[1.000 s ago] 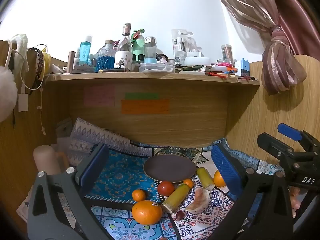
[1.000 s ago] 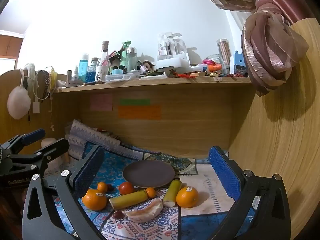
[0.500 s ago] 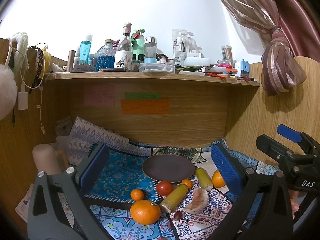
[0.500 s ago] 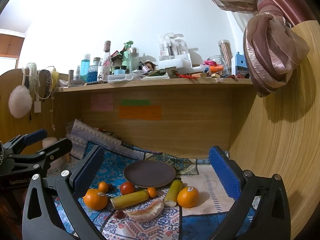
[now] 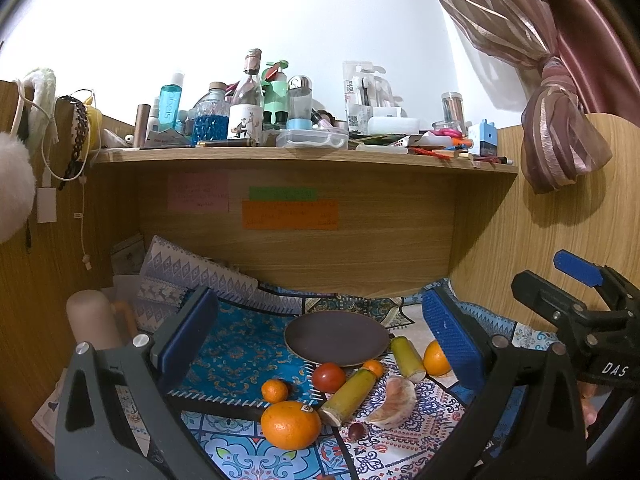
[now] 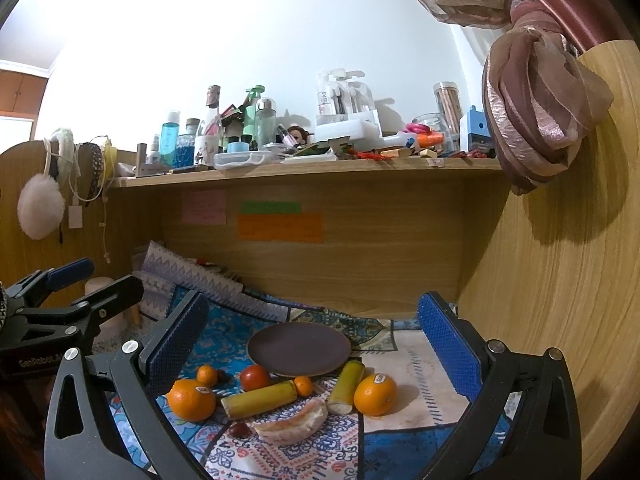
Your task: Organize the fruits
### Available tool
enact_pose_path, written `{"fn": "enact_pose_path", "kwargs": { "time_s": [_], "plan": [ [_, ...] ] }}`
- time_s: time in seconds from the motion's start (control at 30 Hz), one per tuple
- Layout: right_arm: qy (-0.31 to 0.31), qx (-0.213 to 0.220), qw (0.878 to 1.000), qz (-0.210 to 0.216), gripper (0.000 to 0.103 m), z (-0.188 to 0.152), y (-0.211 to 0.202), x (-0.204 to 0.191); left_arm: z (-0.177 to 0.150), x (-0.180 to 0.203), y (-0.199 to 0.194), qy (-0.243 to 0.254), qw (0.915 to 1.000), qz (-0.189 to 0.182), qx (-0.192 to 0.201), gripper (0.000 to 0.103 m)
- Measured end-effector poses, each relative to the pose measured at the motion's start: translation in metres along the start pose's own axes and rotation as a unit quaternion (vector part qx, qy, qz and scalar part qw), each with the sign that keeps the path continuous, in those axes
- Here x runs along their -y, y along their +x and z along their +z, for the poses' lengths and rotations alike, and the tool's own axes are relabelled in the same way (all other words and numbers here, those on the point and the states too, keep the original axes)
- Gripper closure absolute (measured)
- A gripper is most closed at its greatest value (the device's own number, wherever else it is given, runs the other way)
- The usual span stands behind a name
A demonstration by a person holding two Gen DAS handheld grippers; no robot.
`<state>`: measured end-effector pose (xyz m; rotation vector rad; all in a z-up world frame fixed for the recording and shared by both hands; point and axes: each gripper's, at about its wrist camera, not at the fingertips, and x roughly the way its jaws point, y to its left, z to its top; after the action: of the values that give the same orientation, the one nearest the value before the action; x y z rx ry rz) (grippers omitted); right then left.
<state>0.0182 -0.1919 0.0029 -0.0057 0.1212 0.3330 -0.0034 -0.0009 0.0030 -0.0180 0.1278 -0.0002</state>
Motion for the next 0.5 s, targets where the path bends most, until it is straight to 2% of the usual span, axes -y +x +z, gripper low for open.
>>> {"fn": "enact_pose_path", "kwargs": {
  "time_s": [0.3,0.5],
  "plan": [
    [-0.002,-0.014,1.000,-0.004,0.000,-0.004,0.011,0.000,-0.003,-0.002,0.005,0.003,0.9999,0.001,-0.014,0.000],
    [-0.009,-0.038,0.999,-0.010,0.000,-0.017,0.026,0.005,-0.015,-0.012,0.026,-0.003,0.9995,-0.006,-0.032,0.000]
  ]
}}
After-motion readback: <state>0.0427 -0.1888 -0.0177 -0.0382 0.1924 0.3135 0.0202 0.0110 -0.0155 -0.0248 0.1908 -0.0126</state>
